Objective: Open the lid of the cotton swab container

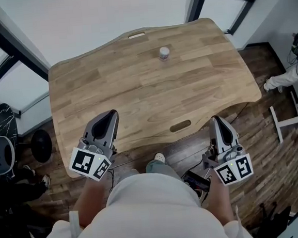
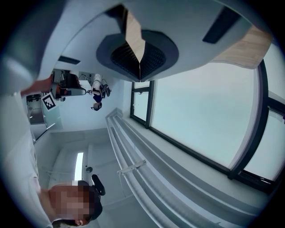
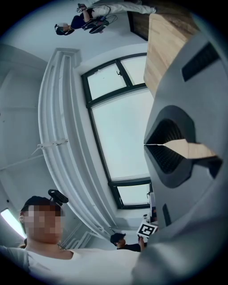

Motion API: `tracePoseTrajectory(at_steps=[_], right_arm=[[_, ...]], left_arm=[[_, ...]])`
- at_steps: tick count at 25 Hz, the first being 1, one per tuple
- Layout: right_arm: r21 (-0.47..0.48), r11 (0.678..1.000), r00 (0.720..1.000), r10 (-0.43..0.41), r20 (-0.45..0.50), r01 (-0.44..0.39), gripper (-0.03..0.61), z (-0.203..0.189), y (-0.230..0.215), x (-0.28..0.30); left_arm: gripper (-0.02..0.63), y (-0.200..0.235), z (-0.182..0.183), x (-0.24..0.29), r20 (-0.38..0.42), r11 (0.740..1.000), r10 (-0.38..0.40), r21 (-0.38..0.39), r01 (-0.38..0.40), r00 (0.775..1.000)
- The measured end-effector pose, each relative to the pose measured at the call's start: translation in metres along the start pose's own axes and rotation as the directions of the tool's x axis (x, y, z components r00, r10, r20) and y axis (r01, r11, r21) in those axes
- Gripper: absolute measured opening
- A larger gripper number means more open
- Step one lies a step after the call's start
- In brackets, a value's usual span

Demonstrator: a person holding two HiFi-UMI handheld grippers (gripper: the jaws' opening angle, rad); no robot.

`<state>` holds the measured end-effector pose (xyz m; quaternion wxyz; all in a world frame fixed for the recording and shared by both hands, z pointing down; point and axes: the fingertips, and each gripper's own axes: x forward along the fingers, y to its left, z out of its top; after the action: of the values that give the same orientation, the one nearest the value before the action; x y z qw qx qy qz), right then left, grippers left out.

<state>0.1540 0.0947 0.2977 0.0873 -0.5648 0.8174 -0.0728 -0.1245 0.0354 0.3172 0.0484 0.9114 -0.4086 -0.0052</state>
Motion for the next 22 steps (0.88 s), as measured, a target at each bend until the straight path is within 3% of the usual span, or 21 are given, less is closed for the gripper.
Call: tracePoseTrajectory(at_steps=[6,15,22], right_arm=[[0.011,0.999,0.998,0.054,-0.021,-0.053,0.020,0.004,-0.035,0.021],[0.043,0.996,0.997,0.074,-0.029,-0.072,0.020,0.001,-0.049,0.047],[0.050,0.998,0.998,0.044,-0.036,-0.042,0.020,0.001,-0.058,0.064]], left_arm=[[0.014,-0.009,-0.002,0.029,0.009,0.999,0.047,-0.007,-0.047,0.999],[0.014,-0.011,-0.005,0.061,-0.013,1.000,0.021,-0.008,-0.021,1.000],[0.014,0.002,-0.007,0.094,-0.028,0.999,-0.037,-0.007,0.037,0.999]])
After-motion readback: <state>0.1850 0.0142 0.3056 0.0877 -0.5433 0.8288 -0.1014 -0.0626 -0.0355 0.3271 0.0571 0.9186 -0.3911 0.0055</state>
